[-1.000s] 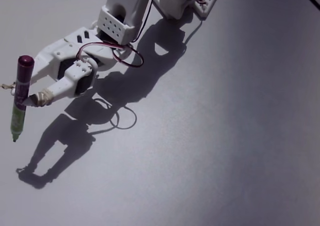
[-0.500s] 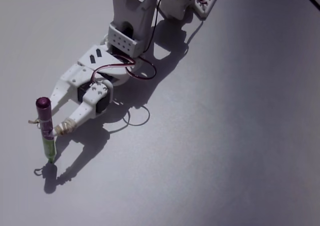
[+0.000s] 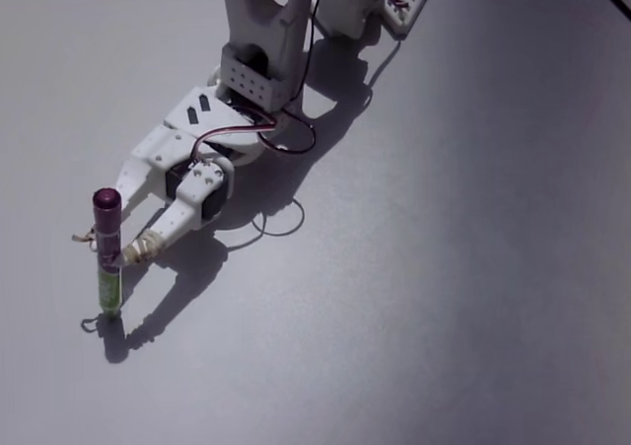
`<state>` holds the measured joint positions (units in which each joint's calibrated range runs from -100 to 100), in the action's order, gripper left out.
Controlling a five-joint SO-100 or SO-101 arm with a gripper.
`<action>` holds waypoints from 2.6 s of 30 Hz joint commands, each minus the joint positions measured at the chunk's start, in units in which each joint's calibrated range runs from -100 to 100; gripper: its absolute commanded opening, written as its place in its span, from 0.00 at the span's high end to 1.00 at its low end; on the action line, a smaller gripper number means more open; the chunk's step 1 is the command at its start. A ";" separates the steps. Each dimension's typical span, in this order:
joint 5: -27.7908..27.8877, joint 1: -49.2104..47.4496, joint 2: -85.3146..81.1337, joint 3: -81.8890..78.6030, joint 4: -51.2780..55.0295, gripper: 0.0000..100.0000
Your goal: Draw the capital letter X with the green marker.
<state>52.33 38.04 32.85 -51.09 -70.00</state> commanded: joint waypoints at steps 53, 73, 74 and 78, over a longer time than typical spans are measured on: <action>0.05 -1.25 -7.68 -8.22 -1.15 1.00; 0.98 -1.63 -8.88 -10.74 4.73 1.00; 0.98 -1.63 -8.96 -11.10 4.65 1.00; 1.61 -1.16 -11.35 -14.87 4.41 1.00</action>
<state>53.11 35.83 25.15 -63.87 -65.72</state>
